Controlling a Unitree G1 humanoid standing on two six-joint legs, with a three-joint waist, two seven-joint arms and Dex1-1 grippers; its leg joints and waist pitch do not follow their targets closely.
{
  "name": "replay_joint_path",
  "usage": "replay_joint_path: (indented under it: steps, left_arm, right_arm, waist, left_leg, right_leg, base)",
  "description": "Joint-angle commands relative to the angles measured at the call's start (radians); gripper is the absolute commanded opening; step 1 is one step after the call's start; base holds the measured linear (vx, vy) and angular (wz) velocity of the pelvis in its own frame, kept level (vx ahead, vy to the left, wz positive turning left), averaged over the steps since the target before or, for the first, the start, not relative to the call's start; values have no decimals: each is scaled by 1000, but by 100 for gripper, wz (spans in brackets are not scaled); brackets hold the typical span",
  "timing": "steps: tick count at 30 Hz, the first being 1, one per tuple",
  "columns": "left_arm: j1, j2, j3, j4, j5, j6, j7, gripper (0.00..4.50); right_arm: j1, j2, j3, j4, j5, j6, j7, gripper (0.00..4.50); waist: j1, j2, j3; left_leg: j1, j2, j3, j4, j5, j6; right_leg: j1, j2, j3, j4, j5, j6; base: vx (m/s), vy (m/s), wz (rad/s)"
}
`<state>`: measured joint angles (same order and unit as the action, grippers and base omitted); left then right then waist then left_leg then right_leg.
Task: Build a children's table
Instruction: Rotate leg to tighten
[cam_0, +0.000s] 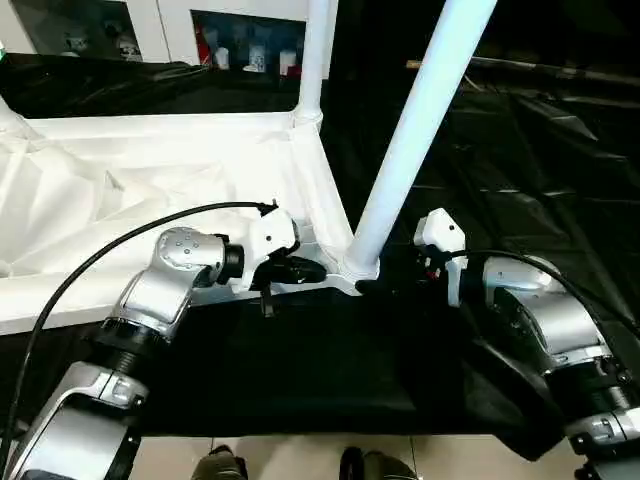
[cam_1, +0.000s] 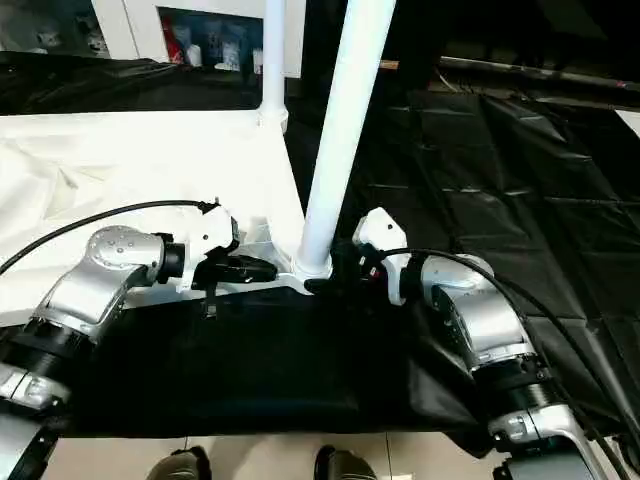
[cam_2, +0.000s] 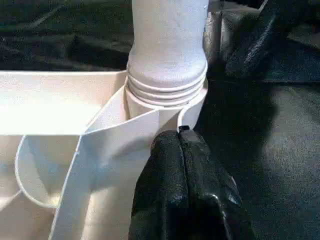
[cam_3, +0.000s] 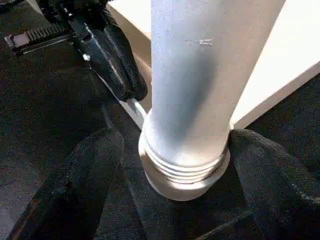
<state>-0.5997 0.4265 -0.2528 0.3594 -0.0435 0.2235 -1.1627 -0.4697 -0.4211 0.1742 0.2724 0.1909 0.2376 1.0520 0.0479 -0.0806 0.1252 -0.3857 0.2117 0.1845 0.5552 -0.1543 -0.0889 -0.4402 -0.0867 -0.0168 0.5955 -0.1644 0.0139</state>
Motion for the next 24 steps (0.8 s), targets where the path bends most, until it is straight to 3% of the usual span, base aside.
replay_joint_path:
  steps: [1,4,7,8,17,24]
  left_arm:
    - [21,14,-16,-13,14,46,-3,0]
    - [22,1,9,-19,5,52,45,41]
    - [33,6,12,-48,13,74,74,53]
    - [35,10,6,-53,15,80,66,80]
    - [77,58,-38,-152,-13,174,-9,85]
    - [68,66,-42,-140,23,158,29,85]
  right_arm:
    - [10,-9,14,-24,7,12,16,378]
    - [12,-11,16,-27,7,11,17,380]
    - [20,-14,16,-36,6,16,17,380]
    - [20,-14,17,-37,6,17,17,380]
    - [26,-17,19,-38,1,18,22,380]
    - [22,-14,24,-33,-4,16,22,380]
  waist:
    - [7,6,-64]
    - [7,6,-67]
    - [8,6,-67]
    - [8,5,-66]
    - [8,5,-70]
    - [8,4,-69]
  left_leg:
    - [15,11,8,-55,-190,58]
    - [15,8,10,-51,-149,77]
    - [15,9,10,-51,-166,77]
    - [15,9,9,-52,-174,75]
    - [16,8,11,-47,-121,88]
    - [17,7,11,-46,-130,88]
  right_leg:
    - [55,-29,21,-53,-145,-232]
    - [57,-25,20,-47,-74,-250]
    - [58,-26,19,-49,-100,-249]
    - [57,-27,20,-51,-120,-245]
    - [60,-24,19,-42,-58,-257]
    - [60,-25,20,-43,-77,-252]
  base:
    - [0,0,0]
    - [0,0,0]
    - [0,0,0]
    - [0,0,0]
    - [0,0,0]
    - [0,0,0]
